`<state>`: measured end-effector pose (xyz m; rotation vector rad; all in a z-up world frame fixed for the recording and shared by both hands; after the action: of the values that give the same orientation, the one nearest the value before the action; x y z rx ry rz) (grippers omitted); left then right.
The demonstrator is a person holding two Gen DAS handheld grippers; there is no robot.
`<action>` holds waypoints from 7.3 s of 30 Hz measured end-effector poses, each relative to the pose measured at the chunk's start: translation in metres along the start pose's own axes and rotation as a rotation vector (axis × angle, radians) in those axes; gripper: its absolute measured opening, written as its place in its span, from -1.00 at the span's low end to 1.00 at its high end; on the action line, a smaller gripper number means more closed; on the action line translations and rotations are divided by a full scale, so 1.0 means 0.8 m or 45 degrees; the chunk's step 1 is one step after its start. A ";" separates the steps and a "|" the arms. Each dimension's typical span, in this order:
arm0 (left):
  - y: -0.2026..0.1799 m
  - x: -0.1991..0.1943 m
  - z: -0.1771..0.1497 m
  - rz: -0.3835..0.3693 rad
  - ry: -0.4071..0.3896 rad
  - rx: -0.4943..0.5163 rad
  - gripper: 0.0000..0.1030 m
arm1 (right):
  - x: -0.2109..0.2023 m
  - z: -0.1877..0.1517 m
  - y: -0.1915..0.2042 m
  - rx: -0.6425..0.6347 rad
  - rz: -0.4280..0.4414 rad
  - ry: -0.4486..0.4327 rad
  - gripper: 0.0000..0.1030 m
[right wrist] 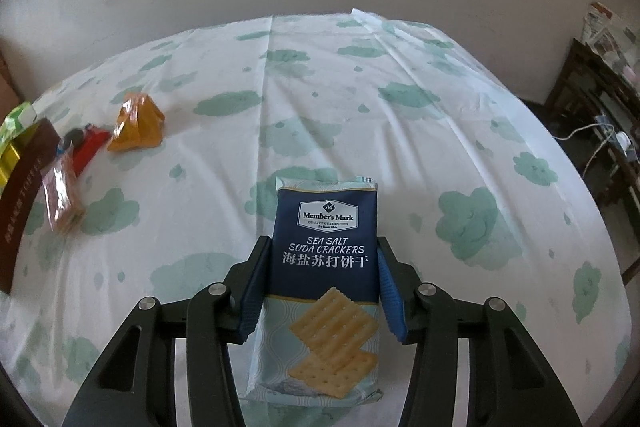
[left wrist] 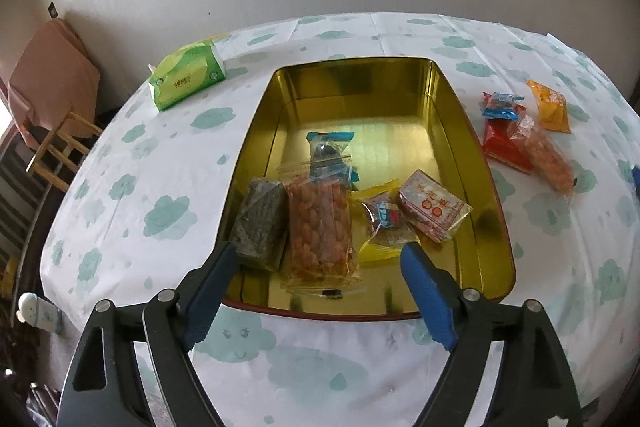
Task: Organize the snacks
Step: 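Carry the soda cracker pack into the tin box and open the right gripper, then grasp the orange candy bag with the right gripper, then grasp the second clear snack bag with the left gripper while the right holds the orange bag, then carry the clear snack bag into the tin box and open the left gripper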
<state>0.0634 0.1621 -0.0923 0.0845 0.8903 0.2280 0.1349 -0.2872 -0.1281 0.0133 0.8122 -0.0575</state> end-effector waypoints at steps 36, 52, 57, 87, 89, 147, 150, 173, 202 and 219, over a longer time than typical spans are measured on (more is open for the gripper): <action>0.127 -0.005 -0.021 0.087 0.009 -0.332 0.76 | -0.093 0.040 0.338 -0.330 0.563 -0.077 -0.02; 0.187 -0.007 -0.049 0.192 0.067 -0.423 0.77 | -0.095 0.022 0.473 -0.496 0.677 -0.027 -0.02; 0.193 -0.008 -0.052 0.202 0.073 -0.435 0.77 | -0.085 0.015 0.489 -0.502 0.702 0.013 -0.02; 0.171 -0.017 -0.045 0.179 0.055 -0.391 0.78 | -0.088 -0.002 0.478 -0.492 0.745 0.017 0.11; 0.166 -0.019 -0.041 0.173 0.050 -0.380 0.78 | -0.095 0.000 0.471 -0.480 0.762 0.000 0.12; -0.214 0.014 0.077 -0.339 0.093 0.017 0.78 | 0.081 0.067 0.111 -0.051 0.307 -0.019 -0.03; -0.226 0.024 0.080 -0.366 0.142 -0.038 0.78 | 0.072 0.060 0.096 -0.042 0.347 -0.021 -0.05; -0.253 0.092 0.068 -0.207 0.386 -0.217 0.61 | 0.070 0.051 0.099 -0.052 0.386 -0.002 -0.03; -0.231 0.065 0.051 -0.251 0.285 0.016 -0.34 | 0.071 0.051 0.102 -0.055 0.375 -0.001 -0.03; -0.224 0.028 0.045 -0.272 0.253 0.040 -0.35 | 0.072 0.051 0.103 -0.059 0.366 -0.001 -0.02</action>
<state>0.1337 -0.0065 -0.1165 -0.0047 1.0927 0.0229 0.2088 -0.2089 -0.1427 0.0857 0.8040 0.2330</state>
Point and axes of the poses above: each gripper's, at about its wrist camera, not at the fingertips, and x roughly the way its jaws point, y to its left, z to its top, the point moved 9 cm from there along x, roughly the way its jaws point, and after that the axes turned 3 degrees about -y, right-handed, at the moved point
